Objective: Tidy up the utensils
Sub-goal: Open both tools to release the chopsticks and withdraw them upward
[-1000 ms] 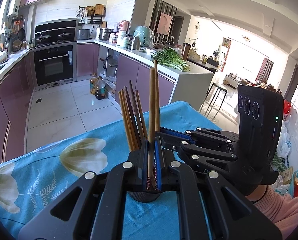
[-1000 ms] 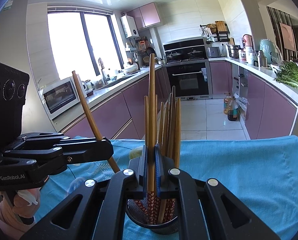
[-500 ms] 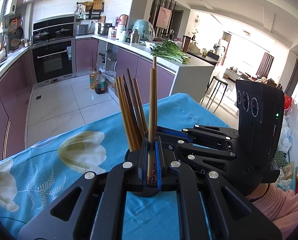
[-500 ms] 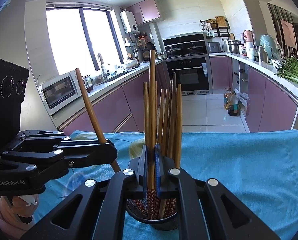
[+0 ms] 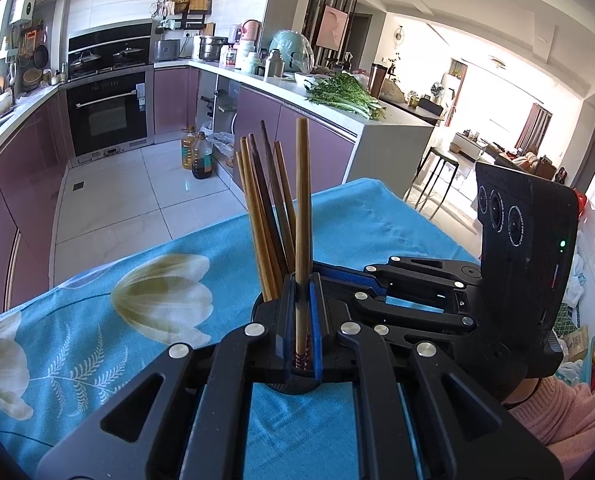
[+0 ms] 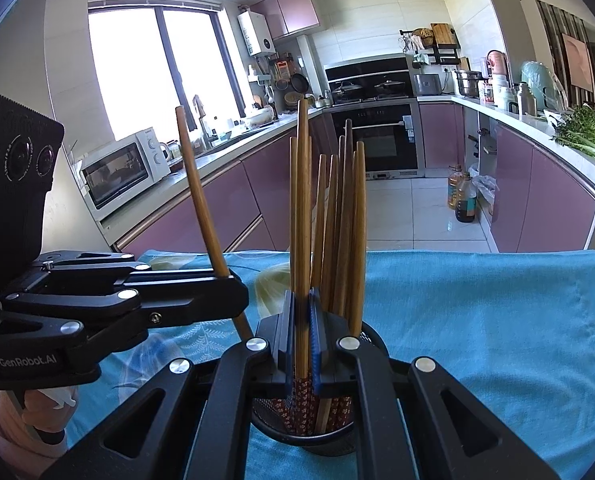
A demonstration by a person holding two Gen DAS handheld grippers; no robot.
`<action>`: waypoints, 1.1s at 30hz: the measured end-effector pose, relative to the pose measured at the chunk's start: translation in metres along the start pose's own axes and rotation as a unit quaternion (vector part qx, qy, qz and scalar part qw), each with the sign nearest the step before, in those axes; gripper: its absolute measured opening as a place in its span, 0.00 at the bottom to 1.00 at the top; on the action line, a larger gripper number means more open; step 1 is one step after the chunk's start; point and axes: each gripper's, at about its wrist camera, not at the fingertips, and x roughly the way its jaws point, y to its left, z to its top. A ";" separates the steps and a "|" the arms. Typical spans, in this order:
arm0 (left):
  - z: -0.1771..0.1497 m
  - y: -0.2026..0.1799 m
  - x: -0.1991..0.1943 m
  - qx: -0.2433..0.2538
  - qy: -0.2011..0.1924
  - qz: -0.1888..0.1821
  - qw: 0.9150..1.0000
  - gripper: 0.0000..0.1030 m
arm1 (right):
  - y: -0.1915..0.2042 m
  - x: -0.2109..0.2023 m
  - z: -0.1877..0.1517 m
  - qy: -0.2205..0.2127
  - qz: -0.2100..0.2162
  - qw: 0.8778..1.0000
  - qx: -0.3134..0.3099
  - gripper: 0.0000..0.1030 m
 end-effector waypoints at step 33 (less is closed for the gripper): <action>-0.040 0.031 -0.044 -0.045 -0.085 0.100 0.990 0.70 | 0.002 -0.019 -0.008 -0.023 -0.020 1.000 -0.002 0.57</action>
